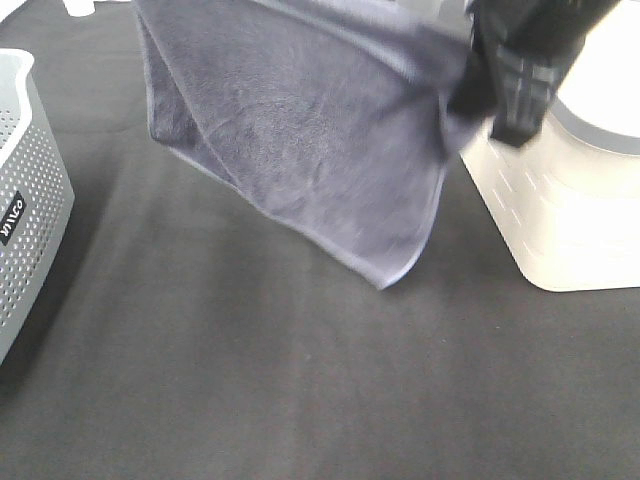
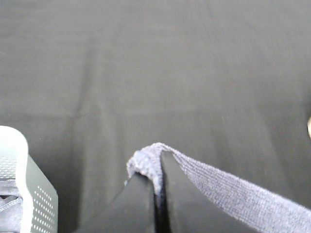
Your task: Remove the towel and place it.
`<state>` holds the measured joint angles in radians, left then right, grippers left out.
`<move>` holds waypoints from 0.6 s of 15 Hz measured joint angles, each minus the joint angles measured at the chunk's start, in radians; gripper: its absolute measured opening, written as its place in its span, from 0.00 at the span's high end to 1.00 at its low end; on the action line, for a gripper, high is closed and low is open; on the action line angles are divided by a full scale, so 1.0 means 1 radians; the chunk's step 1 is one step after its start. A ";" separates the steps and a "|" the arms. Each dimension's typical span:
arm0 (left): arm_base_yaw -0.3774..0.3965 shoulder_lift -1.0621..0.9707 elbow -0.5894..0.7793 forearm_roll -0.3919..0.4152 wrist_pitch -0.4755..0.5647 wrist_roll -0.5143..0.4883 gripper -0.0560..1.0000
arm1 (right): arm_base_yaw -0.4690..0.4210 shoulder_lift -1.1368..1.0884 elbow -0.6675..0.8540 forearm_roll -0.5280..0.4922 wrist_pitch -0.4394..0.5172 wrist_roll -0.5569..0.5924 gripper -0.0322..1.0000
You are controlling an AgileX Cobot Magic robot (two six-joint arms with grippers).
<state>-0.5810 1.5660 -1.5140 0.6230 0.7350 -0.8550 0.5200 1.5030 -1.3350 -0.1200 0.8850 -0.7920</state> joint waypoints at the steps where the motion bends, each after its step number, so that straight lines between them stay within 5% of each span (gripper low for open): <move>1: 0.004 -0.016 0.040 0.036 -0.030 -0.057 0.95 | 0.000 0.000 -0.007 -0.017 -0.021 0.000 0.95; 2: 0.043 -0.048 0.160 0.158 -0.167 -0.266 0.95 | 0.000 0.000 -0.016 -0.087 -0.138 0.003 0.95; 4: 0.108 -0.047 0.224 0.233 -0.306 -0.403 0.95 | -0.002 0.016 -0.016 -0.120 -0.251 0.052 0.95; 9: 0.257 0.079 0.237 0.277 -0.735 -0.454 0.95 | -0.117 0.140 -0.016 -0.137 -0.543 0.238 0.95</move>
<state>-0.3240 1.6450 -1.2770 0.9000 0.0000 -1.3090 0.4030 1.6430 -1.3510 -0.2570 0.3420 -0.5540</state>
